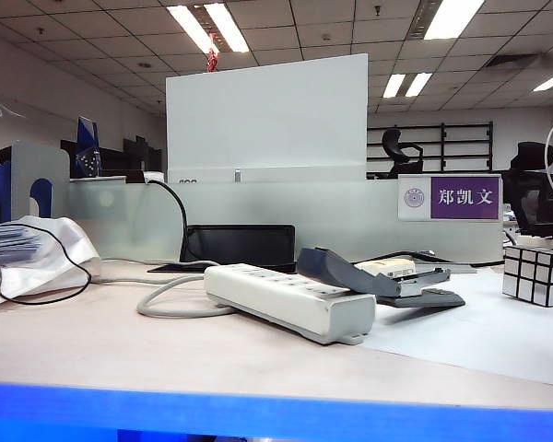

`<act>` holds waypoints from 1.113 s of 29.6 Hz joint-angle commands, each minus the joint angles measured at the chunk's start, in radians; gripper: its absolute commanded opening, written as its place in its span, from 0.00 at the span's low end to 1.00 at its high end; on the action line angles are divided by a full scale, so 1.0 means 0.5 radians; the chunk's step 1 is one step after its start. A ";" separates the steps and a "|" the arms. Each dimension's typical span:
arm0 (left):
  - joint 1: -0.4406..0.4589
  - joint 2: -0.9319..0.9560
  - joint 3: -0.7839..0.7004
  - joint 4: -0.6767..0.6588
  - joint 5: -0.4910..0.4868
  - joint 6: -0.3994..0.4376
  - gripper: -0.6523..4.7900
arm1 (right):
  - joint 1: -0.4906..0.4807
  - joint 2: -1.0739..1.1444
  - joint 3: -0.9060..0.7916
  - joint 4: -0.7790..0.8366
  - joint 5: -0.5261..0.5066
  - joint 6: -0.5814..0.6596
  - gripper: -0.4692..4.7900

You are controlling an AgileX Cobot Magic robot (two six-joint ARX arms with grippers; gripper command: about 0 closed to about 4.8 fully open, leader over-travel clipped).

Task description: Press the button on the power strip.

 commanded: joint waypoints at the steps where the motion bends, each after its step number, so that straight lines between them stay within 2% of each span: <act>1: 0.000 -0.002 0.002 0.003 -0.002 -0.004 0.11 | 0.001 -0.001 -0.003 0.026 0.003 -0.007 0.10; 30: 0.001 -0.002 0.002 -0.002 -0.002 -0.003 0.11 | 0.001 -0.009 -0.003 0.023 0.004 -0.007 0.10; 33: 0.002 -0.002 0.002 -0.002 -0.002 -0.003 0.11 | -0.009 -0.010 -0.003 0.023 0.011 -0.273 0.10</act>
